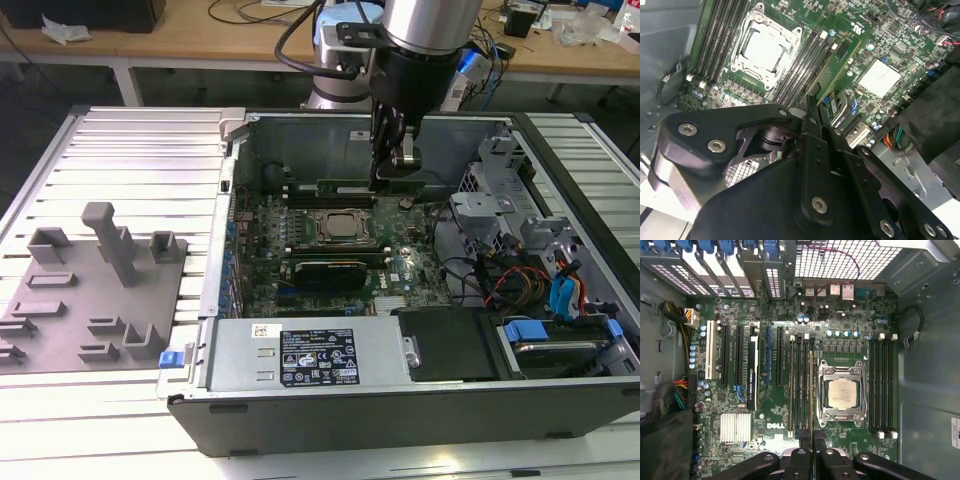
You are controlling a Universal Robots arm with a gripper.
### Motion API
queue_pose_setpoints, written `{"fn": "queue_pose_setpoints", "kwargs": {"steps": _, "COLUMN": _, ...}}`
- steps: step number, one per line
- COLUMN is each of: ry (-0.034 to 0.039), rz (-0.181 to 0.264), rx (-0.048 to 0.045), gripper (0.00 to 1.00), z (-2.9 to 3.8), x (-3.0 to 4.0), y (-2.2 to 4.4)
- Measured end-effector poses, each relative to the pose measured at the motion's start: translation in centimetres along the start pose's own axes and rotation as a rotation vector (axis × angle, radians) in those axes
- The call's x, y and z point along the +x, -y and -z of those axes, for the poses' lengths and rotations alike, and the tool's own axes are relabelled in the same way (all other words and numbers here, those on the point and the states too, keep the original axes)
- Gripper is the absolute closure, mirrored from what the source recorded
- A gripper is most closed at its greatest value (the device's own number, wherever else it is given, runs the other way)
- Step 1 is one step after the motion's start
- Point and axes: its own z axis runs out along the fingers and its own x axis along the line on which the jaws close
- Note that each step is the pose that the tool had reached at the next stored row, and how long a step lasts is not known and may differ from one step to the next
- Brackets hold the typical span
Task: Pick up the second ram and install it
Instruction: 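Pick up the second ram and move it above second insertion slot, then insert the second ram into the second slot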
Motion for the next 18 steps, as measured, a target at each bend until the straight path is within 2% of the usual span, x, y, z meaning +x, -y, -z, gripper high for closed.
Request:
{"fn": "queue_pose_setpoints", "kwargs": {"steps": 10, "ry": 0.0003, "rz": 0.0, "rx": 0.0, "gripper": 0.87, "z": -0.03, "x": 0.0, "y": 0.0}}
{"fn": "queue_pose_setpoints", "kwargs": {"steps": 18, "ry": 0.0004, "rz": 0.0, "rx": 0.0001, "gripper": 0.87, "z": -1.5, "x": 0.06, "y": 0.06}}
